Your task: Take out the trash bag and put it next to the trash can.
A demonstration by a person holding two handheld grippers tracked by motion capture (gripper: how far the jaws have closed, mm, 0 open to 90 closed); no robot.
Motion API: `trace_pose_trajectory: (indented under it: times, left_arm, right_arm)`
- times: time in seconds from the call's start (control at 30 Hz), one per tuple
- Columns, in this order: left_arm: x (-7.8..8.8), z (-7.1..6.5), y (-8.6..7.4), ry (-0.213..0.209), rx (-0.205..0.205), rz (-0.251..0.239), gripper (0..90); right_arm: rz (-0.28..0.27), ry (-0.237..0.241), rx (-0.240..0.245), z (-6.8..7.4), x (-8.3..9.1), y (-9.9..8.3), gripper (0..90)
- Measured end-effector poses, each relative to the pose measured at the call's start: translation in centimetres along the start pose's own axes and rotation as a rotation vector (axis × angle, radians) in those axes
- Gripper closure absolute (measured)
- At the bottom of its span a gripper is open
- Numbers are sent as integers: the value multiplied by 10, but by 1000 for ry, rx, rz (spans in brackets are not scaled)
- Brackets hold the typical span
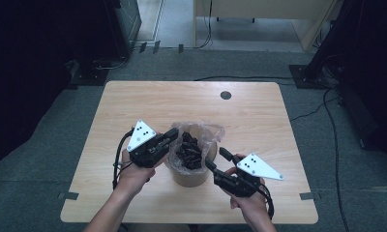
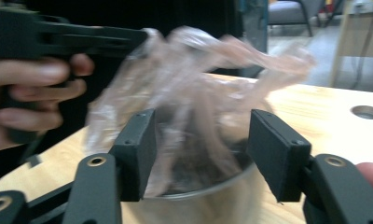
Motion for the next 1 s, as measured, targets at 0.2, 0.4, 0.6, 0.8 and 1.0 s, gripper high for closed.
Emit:
trace_pose_trajectory:
  times: [0.2, 0.4, 0.6, 0.8, 1.0]
  left_arm:
    - [-4, -2, 6, 0, 10, -1, 900]
    - [-4, 1, 10, 23, 34, -13, 900]
    - [-3, 4, 11, 33, 52, -24, 900]
    - [-1, 7, 11, 38, 53, -26, 900]
    - [2, 11, 12, 16, 58, -44, 823]
  right_arm:
    - [29, 64, 3, 25, -11, -2, 327]
    - [109, 64, -6, 45, -30, -10, 188]
    - [183, 25, 35, 58, -46, -17, 289]
    - [193, 51, 4, 58, -51, -19, 643]
    - [213, 43, 30, 52, -53, -24, 900]
Point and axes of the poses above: each handheld gripper's, and its own axes: x roughly backward along the jaws, y roughly out of its top, z roughly to its left, the point moved 5 cm from there along -x, roughly forward along the jaws, and after that the axes turned 2 degrees about -z, right-handed, at the moved point
